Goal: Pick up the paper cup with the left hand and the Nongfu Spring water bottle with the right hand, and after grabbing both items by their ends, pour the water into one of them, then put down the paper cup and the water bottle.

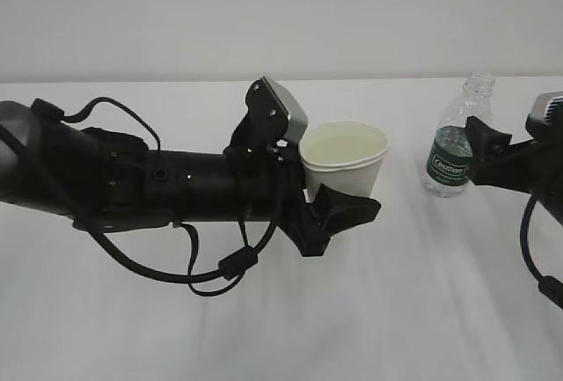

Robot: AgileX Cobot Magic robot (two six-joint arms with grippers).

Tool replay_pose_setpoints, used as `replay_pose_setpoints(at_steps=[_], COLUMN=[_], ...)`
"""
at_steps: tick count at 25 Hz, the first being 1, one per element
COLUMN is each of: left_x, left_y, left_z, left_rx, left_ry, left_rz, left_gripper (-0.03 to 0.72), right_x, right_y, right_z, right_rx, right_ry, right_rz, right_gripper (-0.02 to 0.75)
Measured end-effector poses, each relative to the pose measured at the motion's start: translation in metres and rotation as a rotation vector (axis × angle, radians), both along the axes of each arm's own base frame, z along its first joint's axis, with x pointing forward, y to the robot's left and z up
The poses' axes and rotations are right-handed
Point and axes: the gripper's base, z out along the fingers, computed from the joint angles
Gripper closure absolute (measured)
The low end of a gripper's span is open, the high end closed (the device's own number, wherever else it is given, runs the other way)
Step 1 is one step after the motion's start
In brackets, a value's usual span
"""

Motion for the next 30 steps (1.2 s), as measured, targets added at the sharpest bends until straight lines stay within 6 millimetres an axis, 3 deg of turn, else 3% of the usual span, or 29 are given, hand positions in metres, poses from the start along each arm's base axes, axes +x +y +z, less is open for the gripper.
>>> replay_pose_setpoints(at_steps=[6,15,22,30], left_x=[0.014,0.044,0.064,0.084], left_y=[0.013,0.052,0.085,0.128], left_z=[0.001,0.001,0.001,0.001], left_rx=[-0.013,-0.015,-0.014,-0.015], left_ry=[0.001,-0.002,-0.005,-0.006], left_rz=[0.068,0.195,0.294,0.414], left_gripper=[0.238,0.238,0.238,0.238], right_x=[-0.023,-0.036,-0.044,-0.047], right_y=[-0.003,-0.005,-0.005,-0.005], right_z=[0.026,0.051,0.064,0.064], right_rx=[0.010,0.015,0.014,0.007], right_ry=[-0.066,-0.073,-0.076,-0.055], right_rz=[0.000,0.002,0.010,0.017], right_gripper=[0.142,0.143,0.142,0.143])
